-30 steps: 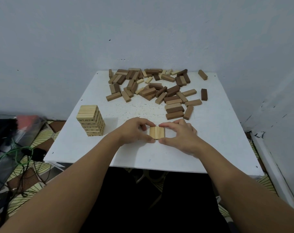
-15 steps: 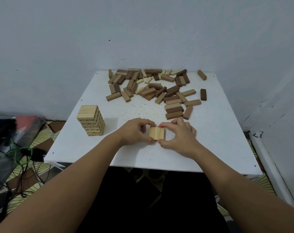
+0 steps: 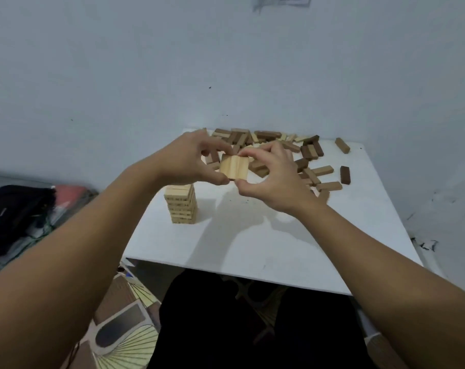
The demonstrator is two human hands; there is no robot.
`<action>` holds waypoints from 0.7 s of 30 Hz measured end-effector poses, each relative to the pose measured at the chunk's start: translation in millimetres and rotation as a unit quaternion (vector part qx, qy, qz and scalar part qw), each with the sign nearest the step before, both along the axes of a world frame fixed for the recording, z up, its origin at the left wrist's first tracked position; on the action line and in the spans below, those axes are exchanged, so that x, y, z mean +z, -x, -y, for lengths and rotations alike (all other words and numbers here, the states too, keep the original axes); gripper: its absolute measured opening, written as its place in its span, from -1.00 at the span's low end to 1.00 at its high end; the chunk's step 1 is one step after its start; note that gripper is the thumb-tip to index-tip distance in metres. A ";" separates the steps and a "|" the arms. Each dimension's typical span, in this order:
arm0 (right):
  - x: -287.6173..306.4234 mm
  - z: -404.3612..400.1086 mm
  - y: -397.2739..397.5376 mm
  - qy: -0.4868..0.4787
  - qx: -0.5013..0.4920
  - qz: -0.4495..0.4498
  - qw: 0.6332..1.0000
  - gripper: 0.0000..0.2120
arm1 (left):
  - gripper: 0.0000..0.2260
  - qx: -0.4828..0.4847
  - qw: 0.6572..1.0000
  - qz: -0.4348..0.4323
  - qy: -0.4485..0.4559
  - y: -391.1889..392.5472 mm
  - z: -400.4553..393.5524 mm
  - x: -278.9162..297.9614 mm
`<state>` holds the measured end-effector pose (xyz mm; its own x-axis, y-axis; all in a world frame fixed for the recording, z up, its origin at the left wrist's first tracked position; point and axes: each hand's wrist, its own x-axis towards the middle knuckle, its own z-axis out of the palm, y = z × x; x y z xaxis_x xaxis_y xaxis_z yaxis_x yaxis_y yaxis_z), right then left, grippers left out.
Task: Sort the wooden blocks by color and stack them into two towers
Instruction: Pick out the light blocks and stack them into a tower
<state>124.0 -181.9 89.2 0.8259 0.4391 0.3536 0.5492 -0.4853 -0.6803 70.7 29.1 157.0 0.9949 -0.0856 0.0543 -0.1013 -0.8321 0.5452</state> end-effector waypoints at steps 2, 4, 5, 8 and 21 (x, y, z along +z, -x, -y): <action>3.8 -27.1 3.4 0.000 0.017 -0.004 1.000 -0.48 | -0.55 0.015 1.000 -0.006 -0.025 6.8 -28.1 5.9; 2.6 -52.0 6.6 0.013 0.031 -0.008 0.999 -0.51 | -0.55 0.031 0.999 -0.022 -0.036 13.7 -53.3 4.9; 1.2 -62.6 8.2 0.019 0.036 -0.008 0.999 -0.52 | -0.55 0.037 0.998 -0.031 -0.035 16.8 -63.7 2.5; -6.8 -88.0 12.0 0.041 0.044 -0.017 0.998 -0.54 | -0.55 0.055 0.997 -0.057 -0.018 24.1 -88.1 -10.8; -26.9 -114.1 10.2 0.114 0.045 -0.072 0.990 -0.49 | -0.57 0.073 0.987 -0.123 0.068 25.8 -116.5 -50.7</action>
<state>113.8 -67.9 62.2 0.8146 0.5676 0.1193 0.5029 -0.5886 -0.6329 44.9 145.7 106.3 0.9805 0.0509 -0.1900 0.1640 -0.7449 0.6466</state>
